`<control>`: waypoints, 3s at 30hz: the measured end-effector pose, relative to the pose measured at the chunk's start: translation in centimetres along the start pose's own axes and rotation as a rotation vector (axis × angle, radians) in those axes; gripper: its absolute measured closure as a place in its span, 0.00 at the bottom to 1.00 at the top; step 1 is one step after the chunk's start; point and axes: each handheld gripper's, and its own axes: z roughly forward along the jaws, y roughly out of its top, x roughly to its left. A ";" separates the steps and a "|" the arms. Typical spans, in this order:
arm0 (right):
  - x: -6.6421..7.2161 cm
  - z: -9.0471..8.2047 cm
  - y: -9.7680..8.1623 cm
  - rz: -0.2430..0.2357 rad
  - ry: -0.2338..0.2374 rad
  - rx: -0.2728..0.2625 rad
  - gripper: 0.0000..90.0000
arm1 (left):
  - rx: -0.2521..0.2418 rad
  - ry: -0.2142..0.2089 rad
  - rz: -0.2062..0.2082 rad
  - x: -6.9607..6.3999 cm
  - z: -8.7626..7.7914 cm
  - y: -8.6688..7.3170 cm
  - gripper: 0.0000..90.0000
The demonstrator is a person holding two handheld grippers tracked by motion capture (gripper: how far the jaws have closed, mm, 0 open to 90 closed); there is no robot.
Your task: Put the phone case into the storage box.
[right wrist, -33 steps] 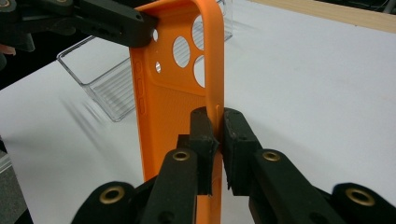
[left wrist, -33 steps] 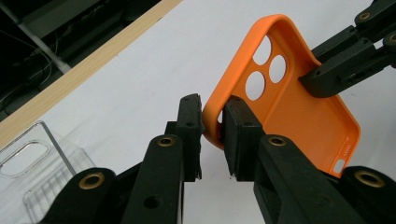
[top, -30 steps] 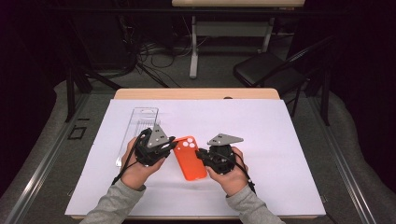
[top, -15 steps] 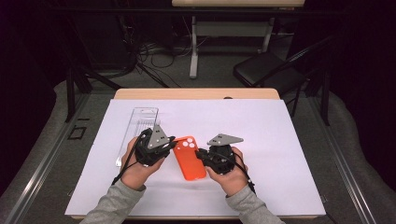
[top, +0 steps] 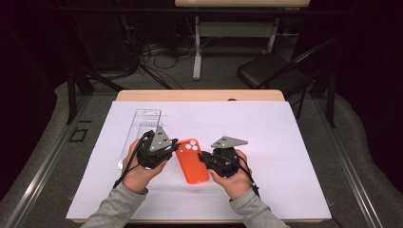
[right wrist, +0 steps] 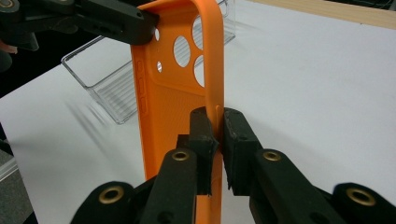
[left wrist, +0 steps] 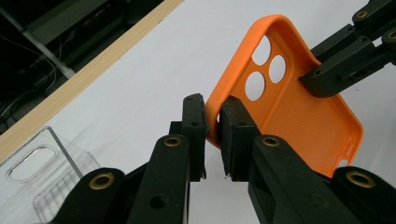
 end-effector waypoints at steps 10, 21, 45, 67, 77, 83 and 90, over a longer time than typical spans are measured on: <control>-0.1 0.1 0.0 0.004 0.003 0.000 0.92 | 0.004 -0.006 -0.014 0.1 0.0 0.0 0.90; -0.1 0.1 0.0 0.008 0.007 -0.002 0.91 | 0.004 -0.006 -0.016 0.1 0.0 0.0 0.90; -1.0 -0.6 0.3 0.032 0.017 -0.070 0.70 | -0.034 0.000 -0.025 1.1 0.0 -0.5 0.90; -2.8 -1.3 0.6 -0.016 -0.055 -0.105 0.57 | -0.085 -0.005 -0.055 2.5 -0.4 -1.3 0.90; -2.9 -1.3 0.6 -0.009 -0.057 -0.099 0.59 | -0.087 -0.005 -0.061 2.9 -0.7 -1.3 0.90; -3.1 -1.3 0.5 -0.007 -0.063 -0.100 0.59 | -0.080 -0.008 -0.062 3.2 -0.8 -1.4 0.90; -3.3 -1.3 0.5 0.000 -0.069 -0.097 0.59 | -0.106 0.006 -0.063 3.4 -1.0 -1.6 0.90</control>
